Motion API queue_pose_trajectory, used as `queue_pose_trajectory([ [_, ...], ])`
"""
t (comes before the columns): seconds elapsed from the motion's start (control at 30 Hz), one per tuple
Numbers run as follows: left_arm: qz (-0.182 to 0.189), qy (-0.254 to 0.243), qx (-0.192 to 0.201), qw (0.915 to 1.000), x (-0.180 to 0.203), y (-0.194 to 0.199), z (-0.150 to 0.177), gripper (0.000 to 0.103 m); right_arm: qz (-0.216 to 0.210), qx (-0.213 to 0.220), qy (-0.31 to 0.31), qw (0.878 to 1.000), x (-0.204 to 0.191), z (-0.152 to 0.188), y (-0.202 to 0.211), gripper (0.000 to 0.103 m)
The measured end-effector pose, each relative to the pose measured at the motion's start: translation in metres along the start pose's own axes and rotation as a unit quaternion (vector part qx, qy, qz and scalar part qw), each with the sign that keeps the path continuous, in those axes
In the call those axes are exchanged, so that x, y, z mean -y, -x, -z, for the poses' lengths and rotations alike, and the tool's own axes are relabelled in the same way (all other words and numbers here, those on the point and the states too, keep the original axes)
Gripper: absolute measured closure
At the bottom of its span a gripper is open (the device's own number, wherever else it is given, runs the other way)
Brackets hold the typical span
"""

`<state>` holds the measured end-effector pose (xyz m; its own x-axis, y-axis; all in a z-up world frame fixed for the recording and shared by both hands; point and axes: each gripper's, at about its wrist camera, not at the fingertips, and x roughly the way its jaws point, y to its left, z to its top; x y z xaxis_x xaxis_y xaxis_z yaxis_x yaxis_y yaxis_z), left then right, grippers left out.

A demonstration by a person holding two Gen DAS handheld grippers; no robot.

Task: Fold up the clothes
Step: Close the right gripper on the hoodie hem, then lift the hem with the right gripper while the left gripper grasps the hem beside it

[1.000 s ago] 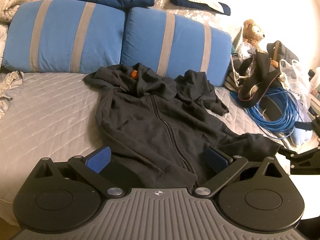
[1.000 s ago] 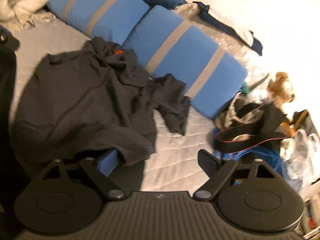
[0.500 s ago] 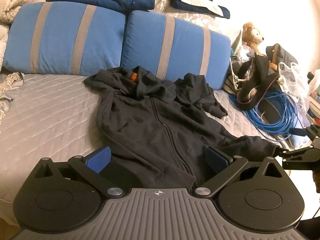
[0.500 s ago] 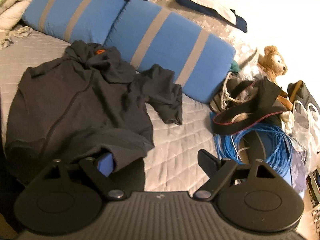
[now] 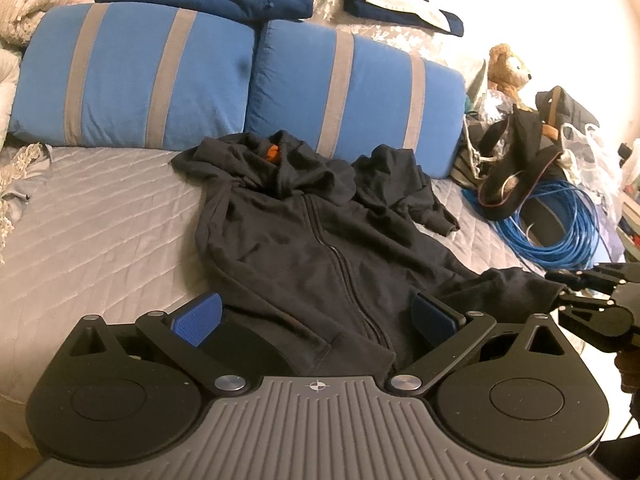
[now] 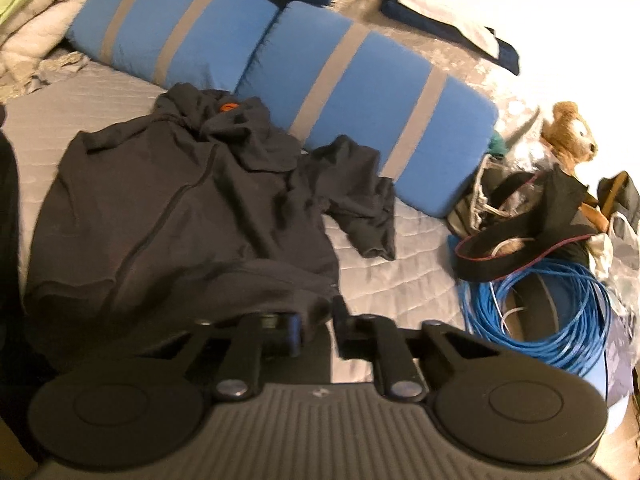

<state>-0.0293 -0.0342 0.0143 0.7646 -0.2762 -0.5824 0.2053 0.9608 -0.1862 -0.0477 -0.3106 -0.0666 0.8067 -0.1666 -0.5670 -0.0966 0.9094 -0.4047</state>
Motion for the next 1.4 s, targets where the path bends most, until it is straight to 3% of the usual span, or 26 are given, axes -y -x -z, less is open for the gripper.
queue_pose_trajectory([
  [0.03, -0.002, -0.003, -0.001, 1.0000, 0.001, 0.000, 0.000, 0.000, 0.001, 0.003, 0.008, 1.000, -0.002, -0.001, 0.001, 0.091],
  [0.2, -0.004, -0.021, -0.009, 0.9997, 0.003, 0.000, 0.003, 0.000, -0.001, 0.020, 0.020, 1.000, -0.001, -0.006, 0.003, 0.098],
  [0.47, 0.017, -0.041, -0.025, 0.9987, 0.006, 0.000, 0.005, 0.000, 0.007, 0.038, -0.014, 0.999, 0.020, -0.013, 0.004, 0.100],
  [0.7, 0.021, -0.105, -0.029, 0.9938, 0.028, -0.002, 0.008, 0.000, 0.020, 0.045, -0.060, 0.997, 0.049, -0.016, 0.002, 0.100],
  [1.07, 0.018, -0.172, -0.069, 0.9825, 0.056, -0.033, 0.009, 0.000, 0.018, 0.035, -0.105, 0.994, 0.069, -0.004, -0.003, 0.100],
  [1.4, -0.014, -0.261, -0.100, 0.9601, 0.089, -0.084, 0.008, 0.000, 0.009, 0.038, -0.126, 0.991, 0.074, 0.001, -0.006, 0.100],
])
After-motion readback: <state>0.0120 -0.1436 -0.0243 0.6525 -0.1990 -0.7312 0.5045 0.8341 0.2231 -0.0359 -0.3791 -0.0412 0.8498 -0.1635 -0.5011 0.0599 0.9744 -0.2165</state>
